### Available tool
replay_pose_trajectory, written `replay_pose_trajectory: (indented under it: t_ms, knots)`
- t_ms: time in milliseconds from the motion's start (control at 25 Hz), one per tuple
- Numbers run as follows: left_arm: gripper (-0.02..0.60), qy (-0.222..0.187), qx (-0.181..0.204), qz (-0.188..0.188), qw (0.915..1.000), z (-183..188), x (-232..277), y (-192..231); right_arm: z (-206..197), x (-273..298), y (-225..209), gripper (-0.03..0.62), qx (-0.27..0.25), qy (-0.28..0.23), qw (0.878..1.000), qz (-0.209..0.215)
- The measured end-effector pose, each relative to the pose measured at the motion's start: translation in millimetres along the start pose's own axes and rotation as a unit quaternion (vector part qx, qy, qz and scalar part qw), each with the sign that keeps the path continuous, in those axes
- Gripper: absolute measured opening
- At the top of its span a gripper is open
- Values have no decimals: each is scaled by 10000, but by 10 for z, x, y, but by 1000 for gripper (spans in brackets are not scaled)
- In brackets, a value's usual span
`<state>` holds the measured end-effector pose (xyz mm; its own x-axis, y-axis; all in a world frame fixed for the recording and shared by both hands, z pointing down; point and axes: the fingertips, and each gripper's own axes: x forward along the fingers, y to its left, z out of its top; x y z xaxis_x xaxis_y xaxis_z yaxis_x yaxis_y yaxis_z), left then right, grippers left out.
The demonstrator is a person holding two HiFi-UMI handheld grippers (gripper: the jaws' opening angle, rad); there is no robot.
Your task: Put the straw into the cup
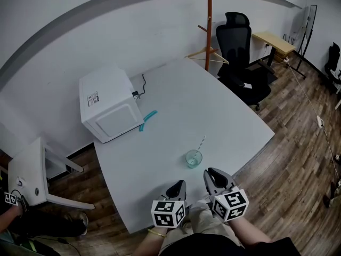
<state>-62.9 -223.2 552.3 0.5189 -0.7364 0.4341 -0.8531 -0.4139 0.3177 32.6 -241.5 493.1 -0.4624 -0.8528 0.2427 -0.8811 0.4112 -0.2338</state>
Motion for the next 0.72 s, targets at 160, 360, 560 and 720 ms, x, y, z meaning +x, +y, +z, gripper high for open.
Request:
replay_pose_trajectory:
  t_ms: [160,360,560,720]
  knots:
    - [18,-25,37,-35,10000,-34,-100,-61,10,-141,51,58,9,-60,10000,-22]
    - [18,-46,98,-71,9999,-85,-219,-132,4,-307,139,51,27,-82,10000,-9]
    - [18,-66,129,-105,9998,-134,-328,-190,-32,-440,160,48,57,-149,9999,-28]
    - [18,-80,151,-103,9998,-161,-422,-185,-26,-504,234,44,73,-173,9998,47]
